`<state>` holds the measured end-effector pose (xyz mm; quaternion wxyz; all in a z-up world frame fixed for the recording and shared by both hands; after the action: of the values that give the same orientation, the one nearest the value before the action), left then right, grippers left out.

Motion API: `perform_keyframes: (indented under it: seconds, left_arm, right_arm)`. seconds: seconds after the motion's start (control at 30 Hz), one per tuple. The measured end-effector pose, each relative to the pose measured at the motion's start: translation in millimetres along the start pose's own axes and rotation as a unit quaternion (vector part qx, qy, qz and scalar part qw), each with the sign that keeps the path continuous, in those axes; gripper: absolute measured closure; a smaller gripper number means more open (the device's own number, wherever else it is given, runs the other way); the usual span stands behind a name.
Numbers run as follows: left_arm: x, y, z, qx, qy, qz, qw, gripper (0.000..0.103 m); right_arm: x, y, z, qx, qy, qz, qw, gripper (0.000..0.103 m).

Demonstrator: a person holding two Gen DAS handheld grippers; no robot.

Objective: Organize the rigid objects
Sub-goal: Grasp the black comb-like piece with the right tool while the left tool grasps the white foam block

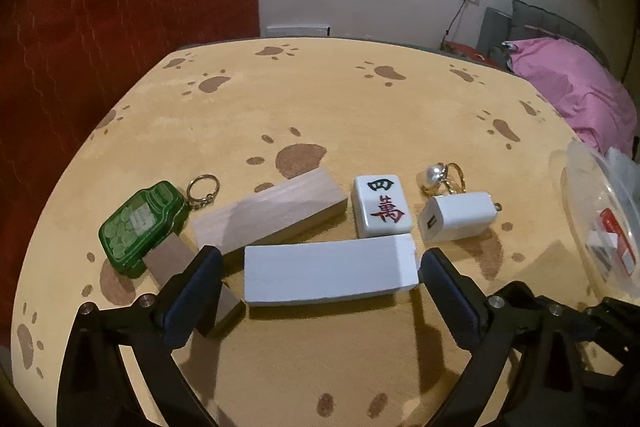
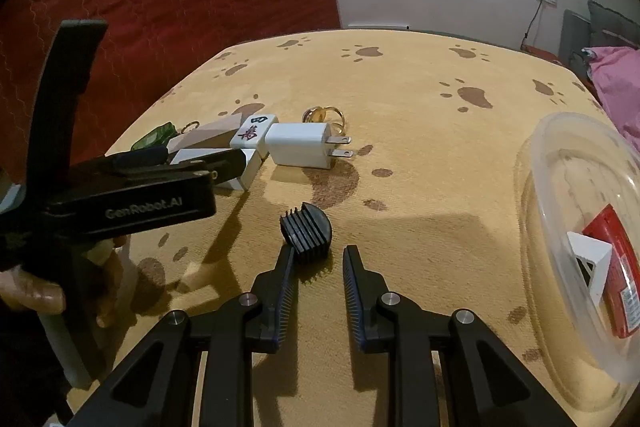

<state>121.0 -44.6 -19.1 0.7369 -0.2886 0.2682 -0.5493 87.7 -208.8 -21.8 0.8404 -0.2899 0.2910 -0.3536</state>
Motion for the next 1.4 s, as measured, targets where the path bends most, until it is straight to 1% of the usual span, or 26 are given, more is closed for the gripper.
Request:
perform_keyframes:
  seconds: [0.03,0.1,0.17,0.2,0.23,0.3,0.33,0.37,0.4,0.43,0.53,0.63,0.73,0.83,0.87,0.97,1.1,1.23,1.3,1.4]
  left_arm:
    - [0.1,-0.3,-0.6,0.000,0.002,0.001,1.0000,0.002]
    - [3.0,-0.2,-0.8,-0.001,0.007,0.000,1.0000,0.002]
    - [5.1,0.3,-2.3,-0.006,0.013,-0.012,0.9998,0.002]
    - [5.3,-0.3,-3.0,-0.005,0.019,-0.011,0.9998,0.002]
    - [5.3,-0.8,-3.3,-0.004,0.021,-0.011,0.9997,0.002]
    - [3.6,-2.4,-3.2,-0.004,0.021,-0.019,0.9996,0.002]
    - [2.4,-2.6,-2.7,-0.003,0.020,-0.020,0.9996,0.002]
    - [1.8,-2.5,-2.1,-0.003,0.020,-0.020,0.9996,0.002]
    - [1.0,-1.4,-1.3,-0.003,0.017,-0.021,0.9996,0.002]
    - [1.0,-0.7,-1.3,-0.004,0.017,-0.021,0.9996,0.002]
    - [3.5,1.8,-0.7,-0.007,0.020,-0.019,0.9996,0.001]
    - [9.3,4.3,-2.5,-0.018,0.024,-0.029,0.9991,0.000]
    - [15.1,7.3,-4.5,-0.016,0.033,-0.016,0.9992,0.000]
    - [16.3,9.2,-4.6,-0.018,0.030,-0.010,0.9993,0.000]
    - [15.9,9.1,-4.1,-0.018,0.025,-0.010,0.9995,0.001]
    - [13.0,8.4,-2.8,-0.016,0.016,0.002,0.9997,0.010]
    - [10.6,6.9,-3.3,-0.017,0.007,0.002,0.9998,0.011]
    - [9.7,0.3,-5.2,-0.012,0.002,0.003,0.9999,0.011]
    - [10.4,-5.8,-5.9,-0.010,-0.003,-0.005,0.9999,0.011]
    - [15.3,-19.0,-7.0,0.006,0.006,-0.002,1.0000,0.011]
  right_arm:
    - [1.1,0.6,0.8,0.000,0.004,0.002,1.000,0.076]
    - [2.7,1.5,2.2,0.000,0.008,0.006,1.000,0.066]
    - [1.6,2.4,4.8,0.004,0.005,0.010,1.000,0.039]
    - [0.3,2.7,5.7,0.006,0.003,0.011,1.000,0.036]
    - [-0.8,4.3,7.1,0.006,-0.001,0.009,1.000,0.036]
    - [-4.4,8.9,10.1,0.004,-0.012,0.010,1.000,0.036]
    - [-6.6,10.4,11.4,0.004,-0.017,0.011,1.000,0.038]
    - [-9.0,13.5,12.1,0.001,-0.024,0.011,1.000,0.046]
    - [-10.6,16.7,12.1,-0.004,-0.031,0.009,0.999,0.050]
    - [-11.9,19.2,11.7,-0.005,-0.037,0.005,0.999,0.057]
    - [-11.5,17.5,11.0,-0.004,-0.040,0.004,0.999,0.075]
    - [-8.4,12.5,8.4,0.002,-0.032,-0.001,0.999,0.075]
    - [-5.9,2.8,6.5,0.012,-0.026,-0.003,1.000,0.075]
    - [-1.9,-4.3,5.1,0.019,-0.017,-0.004,1.000,0.075]
    - [-0.3,-6.6,4.2,0.020,-0.014,-0.006,1.000,0.075]
    - [4.0,-13.2,2.0,0.025,-0.005,-0.008,1.000,0.075]
    - [8.6,-21.7,2.3,0.035,0.004,-0.011,0.999,0.075]
    - [15.4,-31.2,2.2,0.042,0.014,-0.020,0.999,0.075]
    - [19.7,-35.8,2.6,0.047,0.022,-0.021,0.998,0.075]
    - [27.1,-42.4,3.6,0.054,0.031,-0.029,0.998,0.075]
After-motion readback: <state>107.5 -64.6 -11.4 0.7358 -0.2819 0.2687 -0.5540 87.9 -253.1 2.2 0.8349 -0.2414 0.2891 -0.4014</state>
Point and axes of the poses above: each gripper's, at about its wrist camera, not at the fingertips, and y roughly the way its jaws point, x to its right, z to its top, the point moved 5 cm from there along y, roughly the way its jaws point, and after that the axes turned 9 degrees about z, right-handed, at the moved point
